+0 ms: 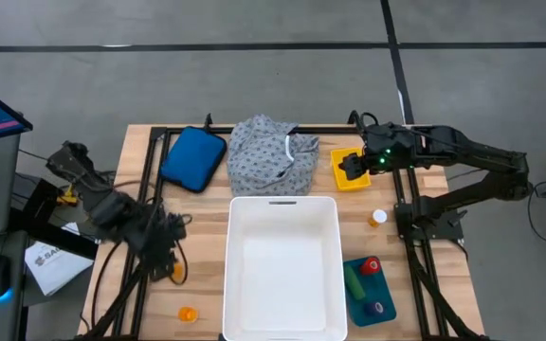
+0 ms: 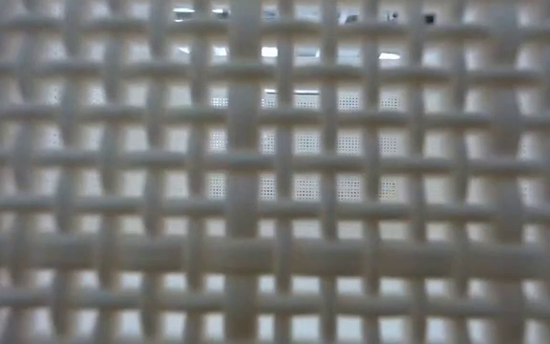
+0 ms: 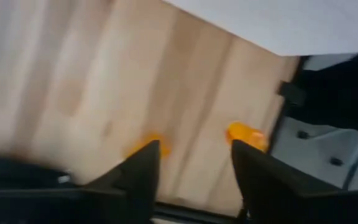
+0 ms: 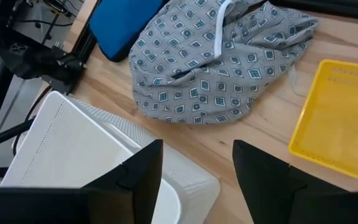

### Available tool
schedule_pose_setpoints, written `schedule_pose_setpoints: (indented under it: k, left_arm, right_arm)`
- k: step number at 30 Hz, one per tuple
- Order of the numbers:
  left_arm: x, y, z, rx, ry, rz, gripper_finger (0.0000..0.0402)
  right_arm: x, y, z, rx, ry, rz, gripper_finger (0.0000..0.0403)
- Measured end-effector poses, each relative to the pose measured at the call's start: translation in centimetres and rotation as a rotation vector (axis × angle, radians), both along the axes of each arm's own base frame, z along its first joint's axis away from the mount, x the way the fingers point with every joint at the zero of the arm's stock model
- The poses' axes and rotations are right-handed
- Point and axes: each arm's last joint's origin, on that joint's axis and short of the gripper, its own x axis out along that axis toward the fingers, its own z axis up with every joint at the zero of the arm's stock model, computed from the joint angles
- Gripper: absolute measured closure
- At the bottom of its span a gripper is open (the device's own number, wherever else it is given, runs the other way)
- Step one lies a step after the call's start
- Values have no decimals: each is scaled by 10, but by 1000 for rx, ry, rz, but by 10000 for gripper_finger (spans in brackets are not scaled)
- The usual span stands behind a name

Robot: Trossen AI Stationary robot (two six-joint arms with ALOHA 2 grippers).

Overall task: Pick & place medical supplies in basket/bin
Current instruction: Put the bottom left orange pill bottle into the yellow bin

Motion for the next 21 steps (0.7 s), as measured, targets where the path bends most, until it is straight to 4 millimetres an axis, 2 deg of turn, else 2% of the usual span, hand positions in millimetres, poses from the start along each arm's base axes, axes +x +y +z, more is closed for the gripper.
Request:
schedule_pose_setpoints:
  k: [4,8,15,21]
  left_arm:
    - [2,-28,-8,-18,-15,-50,149]
    - [4,-64,-23,-22,-15,-140,120]
    - [2,-120,-53,-65,-4,-180,114]
    - [12,-150,-85,-55,18,-172,114]
  right_arm:
    - [1,2,1,-7,-10,-3,212]
    - [3,5,3,-14,-43,9,212]
    - [8,9,7,-16,-102,32,212]
    - [9,11,8,-9,-119,36,212]
